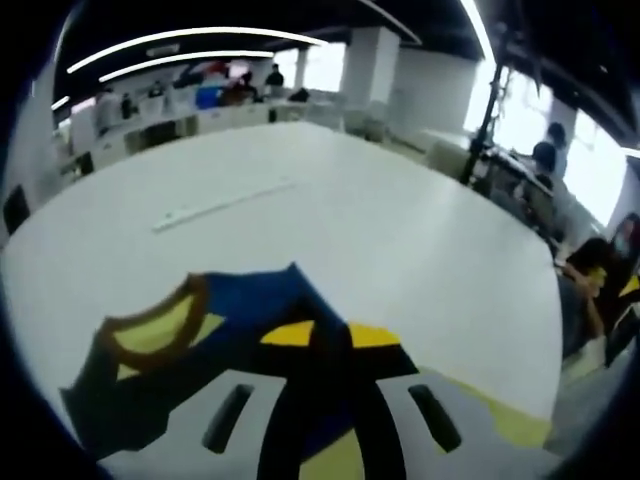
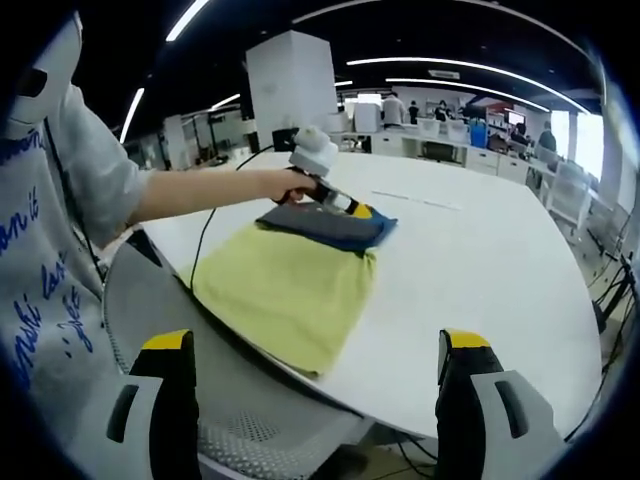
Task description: Fold the garment on the visible template until the final outline fits inside the template.
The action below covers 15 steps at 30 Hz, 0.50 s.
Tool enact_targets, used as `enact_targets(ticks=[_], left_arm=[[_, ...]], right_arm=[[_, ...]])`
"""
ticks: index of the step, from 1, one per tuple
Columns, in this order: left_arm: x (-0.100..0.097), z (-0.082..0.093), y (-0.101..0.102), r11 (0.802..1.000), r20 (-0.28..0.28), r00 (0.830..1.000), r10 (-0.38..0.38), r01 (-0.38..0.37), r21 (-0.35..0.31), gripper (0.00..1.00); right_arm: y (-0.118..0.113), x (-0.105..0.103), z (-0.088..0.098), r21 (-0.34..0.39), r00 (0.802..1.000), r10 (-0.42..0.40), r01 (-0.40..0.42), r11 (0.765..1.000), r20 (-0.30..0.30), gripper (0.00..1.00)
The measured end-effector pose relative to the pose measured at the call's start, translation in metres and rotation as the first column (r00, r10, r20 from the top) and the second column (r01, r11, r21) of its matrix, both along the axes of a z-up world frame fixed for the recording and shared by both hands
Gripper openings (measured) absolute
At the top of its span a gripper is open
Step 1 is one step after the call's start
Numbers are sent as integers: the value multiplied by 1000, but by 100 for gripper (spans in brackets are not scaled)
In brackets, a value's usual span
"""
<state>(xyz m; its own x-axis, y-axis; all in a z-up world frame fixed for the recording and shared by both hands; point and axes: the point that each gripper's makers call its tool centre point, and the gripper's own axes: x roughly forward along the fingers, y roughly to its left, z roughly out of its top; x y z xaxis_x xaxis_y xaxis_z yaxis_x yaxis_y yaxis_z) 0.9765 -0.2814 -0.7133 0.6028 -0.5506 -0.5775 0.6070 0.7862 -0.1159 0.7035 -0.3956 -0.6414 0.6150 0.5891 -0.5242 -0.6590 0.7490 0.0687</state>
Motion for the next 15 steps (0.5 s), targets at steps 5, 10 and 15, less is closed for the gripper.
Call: enact_targets(ticks=[5, 10, 15], left_arm=[[-3, 7, 1, 1000, 12, 1000, -5, 5, -5, 13], [3, 8, 5, 1000, 17, 1000, -9, 9, -6, 16], [3, 9, 9, 1000, 30, 1000, 3, -3, -2, 18]], right_arm=[[1, -1, 0, 2, 1000, 3, -3, 1000, 1, 100], [1, 0, 1, 1, 1000, 4, -4, 1000, 4, 100], [2, -1, 1, 2, 1000, 8, -8, 1000, 5, 100]])
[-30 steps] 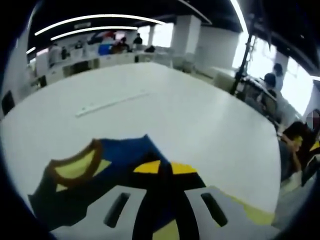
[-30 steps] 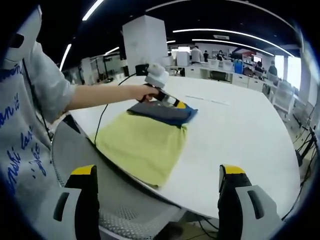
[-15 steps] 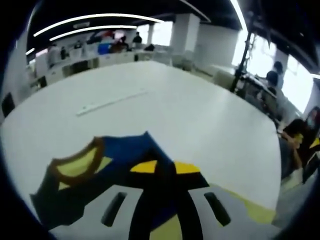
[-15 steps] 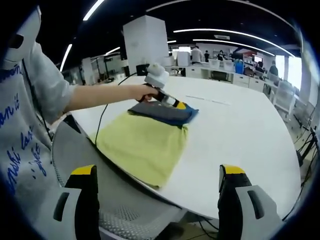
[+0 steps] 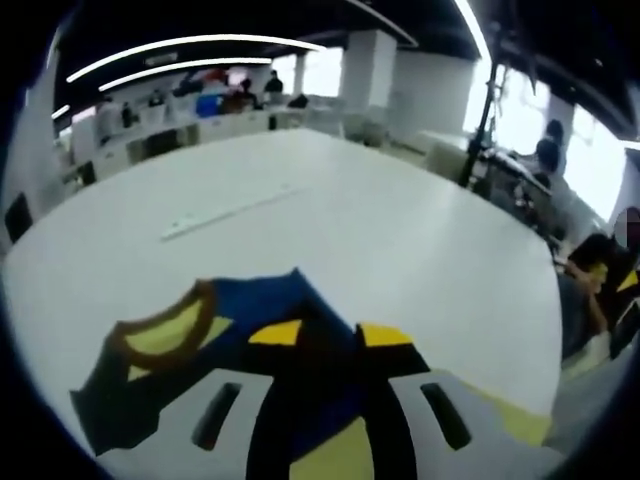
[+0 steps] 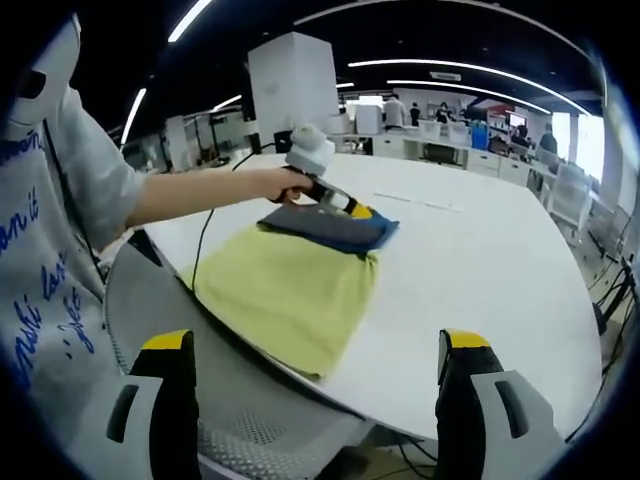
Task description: Fold the garment on the visible template until the final outline fits inside the template.
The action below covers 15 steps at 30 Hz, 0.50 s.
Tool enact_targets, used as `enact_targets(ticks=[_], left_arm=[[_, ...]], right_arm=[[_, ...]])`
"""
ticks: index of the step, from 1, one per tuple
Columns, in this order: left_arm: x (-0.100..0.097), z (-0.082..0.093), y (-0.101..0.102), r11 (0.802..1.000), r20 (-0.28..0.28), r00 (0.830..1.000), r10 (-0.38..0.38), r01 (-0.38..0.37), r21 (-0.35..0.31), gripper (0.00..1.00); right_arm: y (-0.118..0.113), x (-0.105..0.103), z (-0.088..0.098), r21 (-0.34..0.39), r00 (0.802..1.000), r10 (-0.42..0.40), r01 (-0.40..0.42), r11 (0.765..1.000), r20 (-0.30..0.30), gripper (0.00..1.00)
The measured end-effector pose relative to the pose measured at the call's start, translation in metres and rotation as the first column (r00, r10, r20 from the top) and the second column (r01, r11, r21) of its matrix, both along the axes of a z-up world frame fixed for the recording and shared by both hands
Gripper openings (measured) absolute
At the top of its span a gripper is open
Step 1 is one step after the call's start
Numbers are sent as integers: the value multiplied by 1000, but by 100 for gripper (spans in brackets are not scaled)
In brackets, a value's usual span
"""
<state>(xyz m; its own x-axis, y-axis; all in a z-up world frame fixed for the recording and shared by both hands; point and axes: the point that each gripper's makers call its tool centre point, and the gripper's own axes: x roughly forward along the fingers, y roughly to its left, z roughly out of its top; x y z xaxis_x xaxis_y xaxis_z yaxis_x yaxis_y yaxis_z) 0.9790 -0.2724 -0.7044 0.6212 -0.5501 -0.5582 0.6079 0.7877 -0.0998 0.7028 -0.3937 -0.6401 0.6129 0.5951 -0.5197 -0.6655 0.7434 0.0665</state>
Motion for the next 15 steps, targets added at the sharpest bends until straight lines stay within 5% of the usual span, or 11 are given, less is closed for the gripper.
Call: enact_targets(ticks=[15], left_arm=[[-6, 3, 5, 999, 16, 999, -40, 39, 34, 36]], right_arm=[[7, 1, -2, -10, 999, 36, -36, 999, -7, 100]])
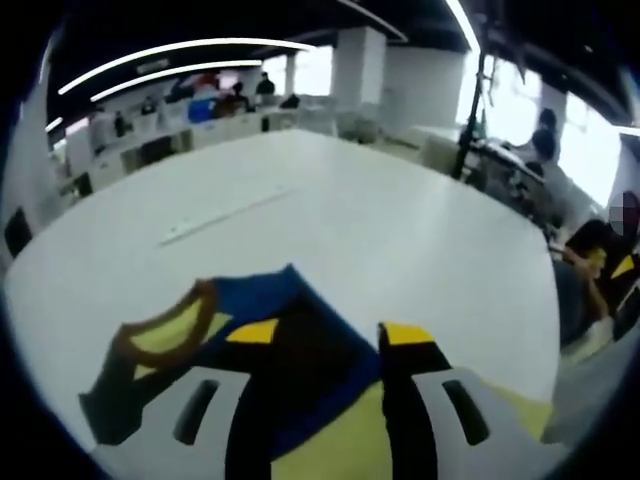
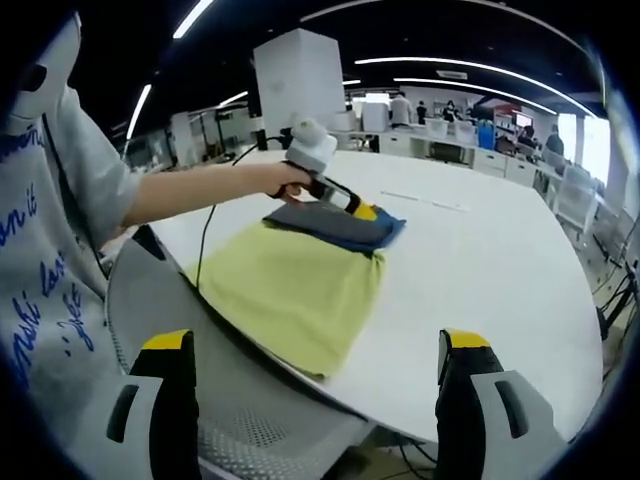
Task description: Fold the garment on the visible template until the final outline fits inside the template.
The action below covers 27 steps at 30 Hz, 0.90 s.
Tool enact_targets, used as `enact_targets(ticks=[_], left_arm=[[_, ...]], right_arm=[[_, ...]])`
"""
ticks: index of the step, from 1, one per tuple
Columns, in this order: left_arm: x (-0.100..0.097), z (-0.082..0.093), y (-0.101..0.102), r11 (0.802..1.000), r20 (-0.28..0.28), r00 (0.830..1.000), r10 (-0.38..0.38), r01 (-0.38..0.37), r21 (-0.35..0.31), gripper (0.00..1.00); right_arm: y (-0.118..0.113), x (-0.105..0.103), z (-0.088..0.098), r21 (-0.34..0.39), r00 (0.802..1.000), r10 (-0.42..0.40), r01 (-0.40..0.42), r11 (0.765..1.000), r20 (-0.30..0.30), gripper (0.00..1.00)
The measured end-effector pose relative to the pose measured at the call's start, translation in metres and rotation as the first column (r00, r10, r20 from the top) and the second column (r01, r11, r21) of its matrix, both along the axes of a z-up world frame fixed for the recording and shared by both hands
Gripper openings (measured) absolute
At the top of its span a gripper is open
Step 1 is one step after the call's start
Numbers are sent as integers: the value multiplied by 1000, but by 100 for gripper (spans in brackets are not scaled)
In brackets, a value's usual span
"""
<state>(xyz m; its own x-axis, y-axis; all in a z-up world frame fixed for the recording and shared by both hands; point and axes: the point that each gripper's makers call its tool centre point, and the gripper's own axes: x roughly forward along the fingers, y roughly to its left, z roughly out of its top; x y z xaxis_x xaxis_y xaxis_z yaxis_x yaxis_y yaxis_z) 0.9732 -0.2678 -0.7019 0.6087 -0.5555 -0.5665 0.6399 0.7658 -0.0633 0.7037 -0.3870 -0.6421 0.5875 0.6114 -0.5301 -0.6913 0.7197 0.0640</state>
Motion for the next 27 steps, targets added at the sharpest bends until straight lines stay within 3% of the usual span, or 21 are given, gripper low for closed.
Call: enact_targets(ticks=[6, 11, 14, 27], left_arm=[[3, 11, 7, 1000, 28, 999, 17, -17, -13, 39], [5, 15, 10, 1000, 41, 999, 10, -10, -2, 47], [5, 15, 11, 1000, 40, 999, 9, -9, -5, 46], [-13, 26, 14, 1000, 67, 998, -19, 18, 15, 60]], right_arm=[[2, 1, 1, -1, 1000, 9, -9, 1000, 4, 100], [3, 0, 1, 0, 1000, 14, -14, 1000, 5, 100], [5, -1, 1, 4, 1000, 16, -16, 1000, 4, 100], [6, -2, -1, 0, 1000, 20, -20, 1000, -2, 100]])
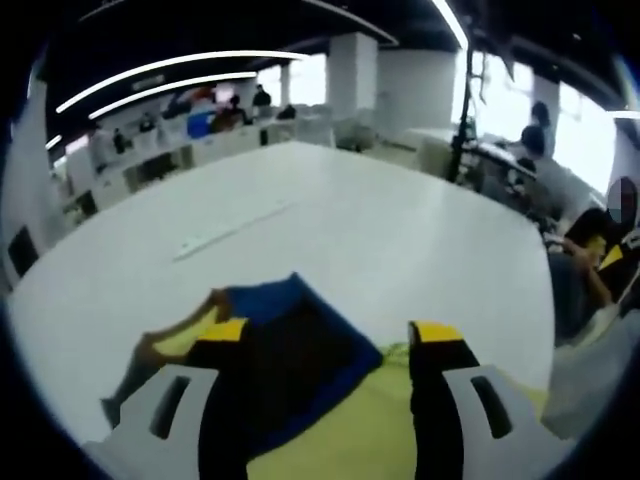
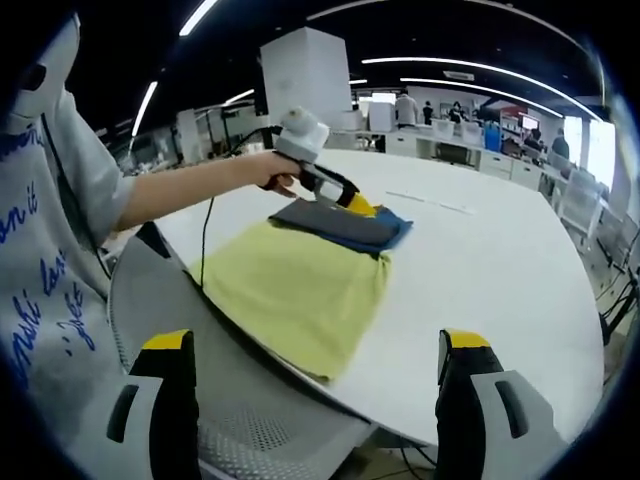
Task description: Fold the garment on the visible template until the final outline fits inside the template.
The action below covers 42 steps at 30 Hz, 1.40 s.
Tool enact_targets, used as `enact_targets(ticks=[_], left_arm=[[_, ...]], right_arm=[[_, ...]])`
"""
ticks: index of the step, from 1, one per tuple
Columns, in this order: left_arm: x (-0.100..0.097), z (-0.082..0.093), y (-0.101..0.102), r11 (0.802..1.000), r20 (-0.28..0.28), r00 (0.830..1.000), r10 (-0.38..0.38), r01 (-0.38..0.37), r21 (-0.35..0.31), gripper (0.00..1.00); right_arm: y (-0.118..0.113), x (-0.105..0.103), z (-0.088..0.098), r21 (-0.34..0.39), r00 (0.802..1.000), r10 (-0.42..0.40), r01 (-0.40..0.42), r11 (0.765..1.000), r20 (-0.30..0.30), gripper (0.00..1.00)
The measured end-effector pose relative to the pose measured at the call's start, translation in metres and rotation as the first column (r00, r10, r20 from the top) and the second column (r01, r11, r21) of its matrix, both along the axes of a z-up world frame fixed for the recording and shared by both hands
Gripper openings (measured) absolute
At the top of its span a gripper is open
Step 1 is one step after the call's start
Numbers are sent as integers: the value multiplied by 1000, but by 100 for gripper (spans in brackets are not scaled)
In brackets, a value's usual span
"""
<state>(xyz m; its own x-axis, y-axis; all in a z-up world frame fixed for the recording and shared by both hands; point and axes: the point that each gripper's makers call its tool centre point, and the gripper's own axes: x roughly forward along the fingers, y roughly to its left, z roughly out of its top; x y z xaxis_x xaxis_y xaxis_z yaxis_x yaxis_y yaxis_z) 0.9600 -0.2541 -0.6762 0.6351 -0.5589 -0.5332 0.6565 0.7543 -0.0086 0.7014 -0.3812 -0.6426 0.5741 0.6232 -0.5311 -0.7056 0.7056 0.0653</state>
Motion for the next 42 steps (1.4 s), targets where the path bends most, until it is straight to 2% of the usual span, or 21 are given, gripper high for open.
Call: enact_targets(ticks=[11, 18, 28, 32, 36, 42], left_arm=[[-10, 7, 9, 999, 19, 1000, -18, 18, 26, 71], [-19, 4, 19, 999, 5, 1000, -31, 31, 40, 76], [-26, 12, 25, 999, 12, 999, -31, 31, 30, 83], [-32, 20, 24, 999, 9, 1000, -28, 28, -20, 86], [-36, 21, 27, 999, 15, 999, -34, 34, 2, 91], [-42, 32, 28, 999, 32, 999, -36, 36, -11, 96]], right_arm=[[3, -1, -1, -4, 1000, 7, -7, 1000, -5, 100], [3, -3, -2, -11, 1000, 6, -6, 1000, -9, 100], [8, -5, -2, -9, 1000, 17, -17, 1000, -10, 100], [8, -4, 1, -4, 1000, 11, -11, 1000, -6, 100], [10, -4, 2, -2, 1000, 11, -11, 1000, -2, 100], [17, -7, 0, -10, 999, 39, -39, 999, -10, 100]])
